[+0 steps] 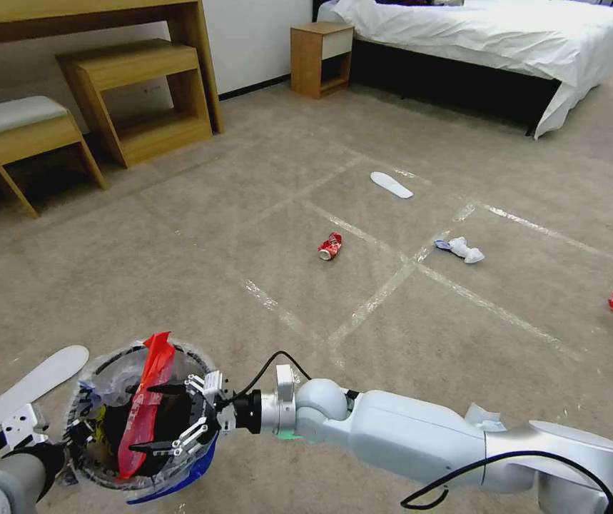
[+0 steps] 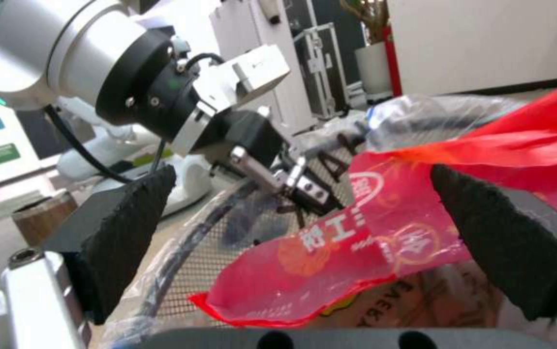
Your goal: Pick up the trash bin and place the garbage on the floor into it.
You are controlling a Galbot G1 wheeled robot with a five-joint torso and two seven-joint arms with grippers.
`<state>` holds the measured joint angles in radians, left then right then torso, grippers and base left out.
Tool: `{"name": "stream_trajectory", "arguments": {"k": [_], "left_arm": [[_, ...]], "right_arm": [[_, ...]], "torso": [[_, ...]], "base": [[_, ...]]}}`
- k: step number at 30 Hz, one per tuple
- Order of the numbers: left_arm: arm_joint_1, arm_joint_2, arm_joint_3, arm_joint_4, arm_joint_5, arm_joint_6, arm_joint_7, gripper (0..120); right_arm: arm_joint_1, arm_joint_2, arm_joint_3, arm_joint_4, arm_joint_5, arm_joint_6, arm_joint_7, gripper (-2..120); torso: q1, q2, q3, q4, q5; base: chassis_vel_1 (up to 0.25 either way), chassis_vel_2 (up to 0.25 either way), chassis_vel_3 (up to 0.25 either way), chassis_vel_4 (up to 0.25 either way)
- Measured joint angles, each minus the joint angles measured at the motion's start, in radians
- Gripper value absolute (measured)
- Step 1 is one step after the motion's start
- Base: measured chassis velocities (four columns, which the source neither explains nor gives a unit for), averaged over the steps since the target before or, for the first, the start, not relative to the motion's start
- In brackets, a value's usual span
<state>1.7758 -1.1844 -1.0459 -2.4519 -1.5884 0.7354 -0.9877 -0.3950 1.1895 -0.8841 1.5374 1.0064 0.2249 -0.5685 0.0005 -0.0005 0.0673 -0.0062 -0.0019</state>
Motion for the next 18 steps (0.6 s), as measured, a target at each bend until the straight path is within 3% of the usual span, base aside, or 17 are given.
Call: {"name": "stream_trajectory", "arguments": {"k": [10,18], "left_arm": [[-0.013,0.004,0.01,0.012,0.002,0.0,0.0,0],[-0.017,0.005,0.017,0.022,0.006,0.0,0.0,0]], "right_arm": [[0.019,-0.06,0.019,0.051,0.001,0.013,-0.01,100],[0.077,-0.096,0.13,0.141,0.042,0.004,-0.043,100]], "torso": [[0.0,0.0,0.0,-0.0002,0.0001],[0.0,0.0,0.0,-0.0001,0.0001]], "base": [[0.0,0.0,0.0,0.0],[0.0,0.0,0.0,0.0]]}}
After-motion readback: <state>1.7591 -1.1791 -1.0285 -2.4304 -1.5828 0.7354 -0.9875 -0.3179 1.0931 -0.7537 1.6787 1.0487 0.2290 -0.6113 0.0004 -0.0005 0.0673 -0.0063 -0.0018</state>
